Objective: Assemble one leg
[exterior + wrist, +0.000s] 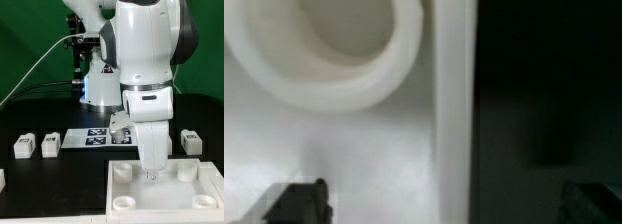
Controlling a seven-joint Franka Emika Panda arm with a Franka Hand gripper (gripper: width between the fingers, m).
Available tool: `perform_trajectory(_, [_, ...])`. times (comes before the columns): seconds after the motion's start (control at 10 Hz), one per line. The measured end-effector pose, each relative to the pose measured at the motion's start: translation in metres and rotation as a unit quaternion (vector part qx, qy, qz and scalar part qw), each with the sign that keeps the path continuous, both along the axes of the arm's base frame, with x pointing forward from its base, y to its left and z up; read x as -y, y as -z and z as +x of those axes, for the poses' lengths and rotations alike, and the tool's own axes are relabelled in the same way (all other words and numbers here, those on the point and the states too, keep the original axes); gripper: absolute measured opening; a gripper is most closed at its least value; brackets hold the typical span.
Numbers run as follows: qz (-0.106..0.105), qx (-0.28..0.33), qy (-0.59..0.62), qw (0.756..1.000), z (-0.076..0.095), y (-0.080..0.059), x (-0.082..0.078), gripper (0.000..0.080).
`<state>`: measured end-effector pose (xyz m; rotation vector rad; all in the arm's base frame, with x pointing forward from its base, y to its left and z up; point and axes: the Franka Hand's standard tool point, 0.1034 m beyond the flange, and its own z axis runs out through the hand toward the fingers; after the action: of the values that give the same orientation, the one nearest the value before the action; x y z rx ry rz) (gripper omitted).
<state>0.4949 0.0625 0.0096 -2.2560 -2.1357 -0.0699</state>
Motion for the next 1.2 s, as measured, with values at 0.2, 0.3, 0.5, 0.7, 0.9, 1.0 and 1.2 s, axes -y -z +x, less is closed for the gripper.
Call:
perform_trajectory(0.2, [-0.001,0.007,0.026,1.000,0.002,-0.011,-0.002,0.0648])
perform_trajectory(0.3, [-0.002,0.013,0.064,0.998,0.001,-0.024,-0.006,0.0648])
perform_trajectory(0.5, [-0.001,0.023,0.110,0.994,0.000,-0.042,-0.018,0.0648])
perform_trajectory(0.7, [0.012,0.020,0.250,0.968,-0.007,-0.056,-0.045,0.0648])
perform_trajectory(0.9, [0.021,0.008,0.361,0.932,-0.019,-0.055,-0.076,0.0648])
perform_trajectory(1.0, [0.028,0.003,0.424,0.905,-0.022,-0.055,-0.089,0.0648])
perform_trajectory(1.2, [0.040,-0.009,0.521,0.852,-0.024,-0.053,-0.097,0.0648])
